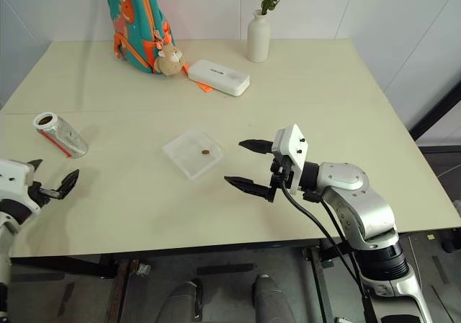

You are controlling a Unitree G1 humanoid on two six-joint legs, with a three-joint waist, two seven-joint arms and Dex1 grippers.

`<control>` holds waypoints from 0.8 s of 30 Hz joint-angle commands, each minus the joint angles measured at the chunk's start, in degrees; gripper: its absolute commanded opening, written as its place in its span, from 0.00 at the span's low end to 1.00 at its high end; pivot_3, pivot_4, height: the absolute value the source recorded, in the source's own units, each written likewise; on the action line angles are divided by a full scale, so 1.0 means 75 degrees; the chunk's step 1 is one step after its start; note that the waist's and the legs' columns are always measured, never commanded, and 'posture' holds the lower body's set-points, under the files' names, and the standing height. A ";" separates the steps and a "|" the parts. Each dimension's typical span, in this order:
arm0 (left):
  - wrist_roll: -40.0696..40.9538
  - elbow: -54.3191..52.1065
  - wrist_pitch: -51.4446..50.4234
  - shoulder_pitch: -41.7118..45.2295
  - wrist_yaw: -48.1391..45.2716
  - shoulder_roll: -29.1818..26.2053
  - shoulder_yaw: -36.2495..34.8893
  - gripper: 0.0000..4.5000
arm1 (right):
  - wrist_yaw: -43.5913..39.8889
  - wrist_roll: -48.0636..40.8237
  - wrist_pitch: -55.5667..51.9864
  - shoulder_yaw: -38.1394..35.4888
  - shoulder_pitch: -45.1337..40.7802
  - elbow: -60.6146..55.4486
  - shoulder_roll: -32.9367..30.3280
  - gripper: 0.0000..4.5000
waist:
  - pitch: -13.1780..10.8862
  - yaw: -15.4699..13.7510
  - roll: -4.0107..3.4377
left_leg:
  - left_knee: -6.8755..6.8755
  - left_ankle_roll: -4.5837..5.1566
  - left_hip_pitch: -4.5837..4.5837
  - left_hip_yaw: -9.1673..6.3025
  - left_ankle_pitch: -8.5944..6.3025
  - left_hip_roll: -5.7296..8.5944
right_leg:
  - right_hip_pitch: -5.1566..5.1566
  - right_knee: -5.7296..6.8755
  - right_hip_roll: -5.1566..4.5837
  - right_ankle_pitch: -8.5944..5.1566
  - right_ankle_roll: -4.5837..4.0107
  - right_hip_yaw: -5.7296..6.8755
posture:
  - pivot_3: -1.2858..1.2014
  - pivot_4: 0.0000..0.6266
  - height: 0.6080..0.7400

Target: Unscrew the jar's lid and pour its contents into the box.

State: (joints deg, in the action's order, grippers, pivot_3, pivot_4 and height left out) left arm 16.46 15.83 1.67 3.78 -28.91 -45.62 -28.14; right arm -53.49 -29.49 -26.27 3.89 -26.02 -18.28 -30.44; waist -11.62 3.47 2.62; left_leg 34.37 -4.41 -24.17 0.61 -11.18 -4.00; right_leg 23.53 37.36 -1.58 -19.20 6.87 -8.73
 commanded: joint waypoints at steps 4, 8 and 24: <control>0.0957 -0.1641 -0.0148 0.0231 -0.1810 -0.0198 0.0422 0.99 | -0.0547 -0.0325 0.0359 -0.0590 0.0193 -0.0294 -0.0485 1.00 | 0.0000 -0.0021 0.0000 | -0.0021 0.0004 -0.0002 0.0013 0.0002 0.0002 | -0.0013 -0.0055 -0.0009 0.0012 -0.0004 -0.0002 | 0.52 0.24 1.00; 0.1001 -0.1960 -0.0347 0.0556 -0.2862 -0.0521 0.1034 0.99 | -0.0873 -0.0351 0.0518 -0.0890 0.0350 -0.0222 -0.0908 1.00 | 0.0001 -0.0006 0.0000 | -0.0040 0.0009 -0.0003 0.0016 -0.0006 0.0001 | -0.0005 -0.0059 -0.0008 0.0024 0.0020 -0.0002 | 0.52 0.24 1.00; 0.1609 -0.2609 -0.1333 0.0960 -0.4587 -0.0838 0.1394 0.99 | -0.0891 -0.0310 0.1120 -0.1708 0.0934 0.0021 -0.1402 1.00 | 0.0000 0.0198 -0.0002 | -0.0047 0.0018 -0.0002 0.0022 -0.0024 -0.0002 | 0.0005 -0.0051 -0.0001 0.0051 0.0116 -0.0011 | 0.52 0.24 1.00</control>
State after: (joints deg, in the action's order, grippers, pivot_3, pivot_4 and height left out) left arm 26.85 -1.12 -7.64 11.78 -63.00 -51.82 -16.20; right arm -60.66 -31.47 -19.18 -7.70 -18.46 -17.49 -41.20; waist -11.62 4.96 2.60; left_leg 34.04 -4.27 -24.19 0.77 -11.36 -4.01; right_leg 23.57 36.99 -1.59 -18.82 7.75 -8.82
